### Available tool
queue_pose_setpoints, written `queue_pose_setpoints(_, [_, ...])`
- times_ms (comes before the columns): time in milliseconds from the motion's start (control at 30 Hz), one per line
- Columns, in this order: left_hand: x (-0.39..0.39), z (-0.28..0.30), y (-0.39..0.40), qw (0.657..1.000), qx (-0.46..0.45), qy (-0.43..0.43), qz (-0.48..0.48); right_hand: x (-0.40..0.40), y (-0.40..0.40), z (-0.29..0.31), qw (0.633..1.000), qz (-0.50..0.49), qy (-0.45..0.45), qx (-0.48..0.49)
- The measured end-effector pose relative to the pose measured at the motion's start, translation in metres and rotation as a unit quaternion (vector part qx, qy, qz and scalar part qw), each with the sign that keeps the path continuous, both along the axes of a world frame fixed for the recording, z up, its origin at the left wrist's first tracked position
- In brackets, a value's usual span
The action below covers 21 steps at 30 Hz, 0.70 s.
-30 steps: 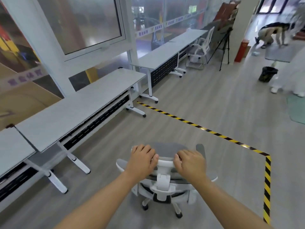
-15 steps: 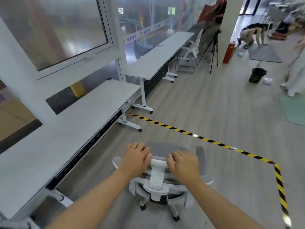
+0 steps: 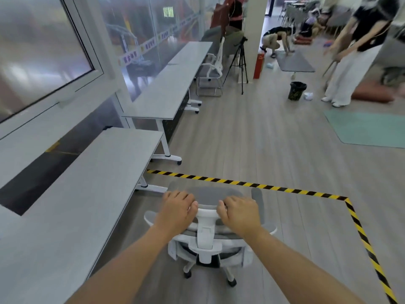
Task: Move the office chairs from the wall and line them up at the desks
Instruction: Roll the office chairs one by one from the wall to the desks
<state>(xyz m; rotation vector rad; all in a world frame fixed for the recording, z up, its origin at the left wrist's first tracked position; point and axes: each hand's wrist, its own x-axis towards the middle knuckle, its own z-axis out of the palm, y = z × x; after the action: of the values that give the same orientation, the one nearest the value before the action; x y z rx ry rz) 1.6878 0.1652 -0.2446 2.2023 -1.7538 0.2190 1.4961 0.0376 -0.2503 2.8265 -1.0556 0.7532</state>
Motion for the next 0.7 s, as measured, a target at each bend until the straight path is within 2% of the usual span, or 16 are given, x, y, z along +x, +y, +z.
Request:
queue_pose_setpoints(267, [0.103,-0.001,-0.067,0.999,-0.032,-0.004,0.004,0.105,-0.061,-0.006,0.999,0.002,-0.023,0.025])
queue_pose_setpoints(433, [0.161,-0.001,-0.108,0.999,-0.045,0.004,-0.021,0.154,-0.09,-0.004,0.999,-0.035,0.011,0.036])
queue_pose_setpoints(700, [0.201,-0.001,-0.132,0.999,-0.027,0.002,-0.046,0.191,-0.108,0.002,0.998,-0.055,0.002,0.01])
